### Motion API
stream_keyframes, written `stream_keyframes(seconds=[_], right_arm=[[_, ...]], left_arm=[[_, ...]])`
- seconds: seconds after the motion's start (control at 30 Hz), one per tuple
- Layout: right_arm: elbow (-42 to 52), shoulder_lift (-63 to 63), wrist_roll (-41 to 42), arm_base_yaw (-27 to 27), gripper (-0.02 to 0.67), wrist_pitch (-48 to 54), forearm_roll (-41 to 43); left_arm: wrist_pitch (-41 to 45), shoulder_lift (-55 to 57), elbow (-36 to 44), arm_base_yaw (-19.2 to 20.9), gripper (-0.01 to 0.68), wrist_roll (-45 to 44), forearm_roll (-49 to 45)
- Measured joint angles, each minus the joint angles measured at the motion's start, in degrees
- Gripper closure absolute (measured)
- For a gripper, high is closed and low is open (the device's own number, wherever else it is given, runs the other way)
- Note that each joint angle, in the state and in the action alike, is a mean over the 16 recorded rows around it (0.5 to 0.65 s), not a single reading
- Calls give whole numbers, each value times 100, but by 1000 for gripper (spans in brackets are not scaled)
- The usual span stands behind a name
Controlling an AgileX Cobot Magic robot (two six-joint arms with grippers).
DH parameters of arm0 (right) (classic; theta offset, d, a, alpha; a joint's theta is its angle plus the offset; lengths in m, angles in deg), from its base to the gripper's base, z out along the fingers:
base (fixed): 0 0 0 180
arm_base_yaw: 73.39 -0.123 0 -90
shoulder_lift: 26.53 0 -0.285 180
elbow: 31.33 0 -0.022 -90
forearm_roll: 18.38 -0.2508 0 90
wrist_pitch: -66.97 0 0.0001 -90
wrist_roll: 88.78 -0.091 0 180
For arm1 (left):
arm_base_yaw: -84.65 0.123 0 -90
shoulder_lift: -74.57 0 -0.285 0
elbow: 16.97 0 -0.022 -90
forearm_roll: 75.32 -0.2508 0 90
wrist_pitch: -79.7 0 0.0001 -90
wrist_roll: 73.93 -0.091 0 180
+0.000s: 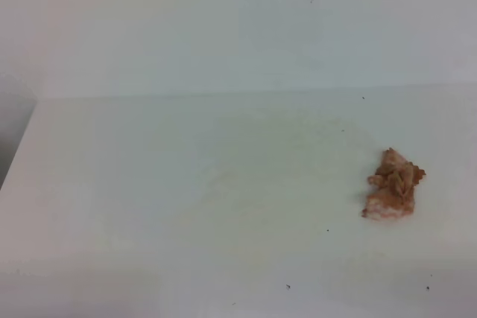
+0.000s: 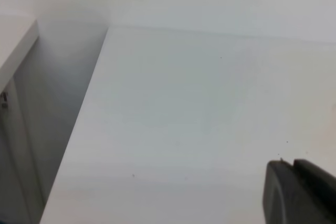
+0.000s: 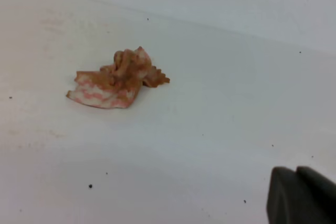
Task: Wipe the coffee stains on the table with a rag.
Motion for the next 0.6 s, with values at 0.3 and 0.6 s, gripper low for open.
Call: stream_keyframes(seconds=[0.3, 0.6], right_arm=[[0, 0, 0, 0, 650, 0, 0], [0, 5, 0, 0, 650, 0, 0]], left_arm=[[0, 0, 0, 0, 675, 0, 0], [0, 0, 0, 0, 675, 0, 0]])
